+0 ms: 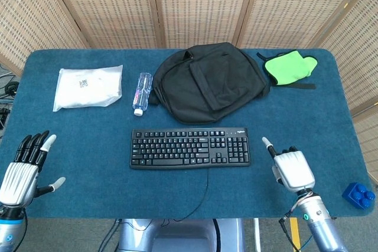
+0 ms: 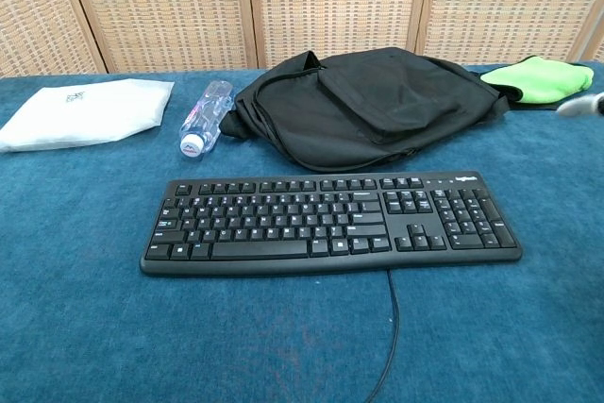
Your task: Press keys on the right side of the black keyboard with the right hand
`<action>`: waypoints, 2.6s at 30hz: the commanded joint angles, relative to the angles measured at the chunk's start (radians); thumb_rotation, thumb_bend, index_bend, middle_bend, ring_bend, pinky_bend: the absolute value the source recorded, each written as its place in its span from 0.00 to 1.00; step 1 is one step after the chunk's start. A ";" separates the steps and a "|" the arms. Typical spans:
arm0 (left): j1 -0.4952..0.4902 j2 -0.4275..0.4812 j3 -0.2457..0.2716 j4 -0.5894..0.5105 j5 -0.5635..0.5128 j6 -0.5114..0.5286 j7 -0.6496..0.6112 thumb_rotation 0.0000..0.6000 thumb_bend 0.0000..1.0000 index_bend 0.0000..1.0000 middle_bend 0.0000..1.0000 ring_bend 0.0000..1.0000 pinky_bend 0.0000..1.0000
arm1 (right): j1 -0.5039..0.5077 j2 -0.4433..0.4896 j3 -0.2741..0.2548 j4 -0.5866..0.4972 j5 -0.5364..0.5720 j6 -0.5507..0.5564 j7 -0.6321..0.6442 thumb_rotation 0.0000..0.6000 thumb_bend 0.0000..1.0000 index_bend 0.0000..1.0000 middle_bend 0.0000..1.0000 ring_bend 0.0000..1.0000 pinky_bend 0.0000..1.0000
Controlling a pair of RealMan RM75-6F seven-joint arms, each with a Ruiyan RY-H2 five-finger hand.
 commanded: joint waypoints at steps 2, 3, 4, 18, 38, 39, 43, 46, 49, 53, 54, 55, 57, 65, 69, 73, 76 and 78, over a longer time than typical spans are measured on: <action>0.000 0.003 -0.001 -0.001 -0.001 0.001 -0.007 1.00 0.00 0.00 0.00 0.00 0.00 | 0.081 -0.067 0.007 -0.028 0.142 -0.066 -0.119 1.00 0.70 0.04 0.67 0.57 0.41; 0.000 0.004 -0.001 -0.001 -0.002 0.001 -0.009 1.00 0.00 0.00 0.00 0.00 0.00 | 0.092 -0.076 0.009 -0.029 0.162 -0.067 -0.136 1.00 0.74 0.04 0.68 0.57 0.41; 0.000 0.005 -0.002 -0.002 -0.004 0.001 -0.012 1.00 0.00 0.00 0.00 0.00 0.00 | 0.103 -0.084 0.010 -0.031 0.181 -0.067 -0.153 1.00 0.75 0.04 0.68 0.57 0.41; -0.004 0.007 -0.001 -0.001 -0.010 -0.011 -0.023 1.00 0.00 0.00 0.00 0.00 0.00 | 0.230 -0.176 -0.001 -0.039 0.397 -0.051 -0.307 1.00 0.78 0.04 0.68 0.57 0.41; -0.009 0.013 -0.016 -0.003 -0.038 -0.017 -0.038 1.00 0.00 0.00 0.00 0.00 0.00 | 0.424 -0.257 0.001 -0.019 0.638 -0.013 -0.421 1.00 0.78 0.04 0.68 0.57 0.41; -0.009 0.013 -0.016 -0.003 -0.038 -0.018 -0.038 1.00 0.00 0.00 0.00 0.00 0.00 | 0.431 -0.259 0.003 -0.017 0.647 -0.012 -0.423 1.00 0.78 0.04 0.68 0.57 0.41; -0.010 0.014 -0.016 -0.004 -0.038 -0.018 -0.040 1.00 0.00 0.00 0.00 0.00 0.00 | 0.459 -0.268 0.008 -0.002 0.692 -0.012 -0.427 1.00 0.78 0.04 0.68 0.57 0.41; -0.011 0.013 -0.015 -0.002 -0.041 -0.023 -0.041 1.00 0.00 0.00 0.00 0.00 0.00 | 0.475 -0.272 0.006 0.013 0.717 -0.011 -0.424 1.00 0.78 0.04 0.68 0.57 0.41; -0.015 0.011 -0.014 0.000 -0.044 -0.032 -0.038 1.00 0.00 0.00 0.00 0.00 0.00 | 0.488 -0.277 -0.001 0.029 0.736 -0.007 -0.423 1.00 0.78 0.04 0.68 0.57 0.41; -0.017 0.008 -0.015 0.002 -0.047 -0.037 -0.033 1.00 0.00 0.00 0.00 0.00 0.00 | 0.501 -0.284 -0.009 0.049 0.755 -0.014 -0.411 1.00 0.78 0.04 0.68 0.57 0.41; -0.017 0.008 -0.016 0.002 -0.048 -0.037 -0.034 1.00 0.00 0.00 0.00 0.00 0.00 | 0.505 -0.285 -0.013 0.057 0.761 -0.016 -0.407 1.00 0.78 0.04 0.68 0.57 0.41; -0.017 0.008 -0.017 0.002 -0.050 -0.036 -0.034 1.00 0.00 0.00 0.00 0.00 0.00 | 0.507 -0.286 -0.015 0.060 0.765 -0.018 -0.404 1.00 0.78 0.04 0.68 0.57 0.41; -0.017 0.007 -0.018 0.002 -0.051 -0.036 -0.033 1.00 0.00 0.00 0.00 0.00 0.00 | 0.513 -0.288 -0.021 0.068 0.774 -0.021 -0.399 1.00 0.78 0.04 0.68 0.57 0.41; -0.019 0.007 -0.019 0.003 -0.054 -0.039 -0.031 1.00 0.00 0.00 0.00 0.00 0.00 | 0.525 -0.298 -0.041 0.077 0.779 -0.024 -0.366 1.00 0.78 0.04 0.68 0.57 0.41; -0.018 0.007 -0.018 0.003 -0.053 -0.037 -0.032 1.00 0.00 0.00 0.00 0.00 0.00 | 0.529 -0.303 -0.053 0.081 0.774 -0.022 -0.351 1.00 0.78 0.04 0.68 0.57 0.41; -0.019 0.007 -0.018 0.002 -0.053 -0.038 -0.030 1.00 0.00 0.00 0.00 0.00 0.00 | 0.538 -0.307 -0.061 0.084 0.778 -0.020 -0.338 1.00 0.78 0.04 0.68 0.57 0.42; -0.020 0.007 -0.019 0.001 -0.056 -0.040 -0.031 1.00 0.00 0.00 0.00 0.00 0.00 | 0.546 -0.311 -0.067 0.087 0.780 -0.019 -0.331 1.00 0.78 0.04 0.68 0.57 0.42; -0.021 0.008 -0.019 0.001 -0.056 -0.040 -0.032 1.00 0.00 0.00 0.00 0.00 0.00 | 0.552 -0.315 -0.071 0.091 0.782 -0.020 -0.328 1.00 0.78 0.05 0.68 0.57 0.42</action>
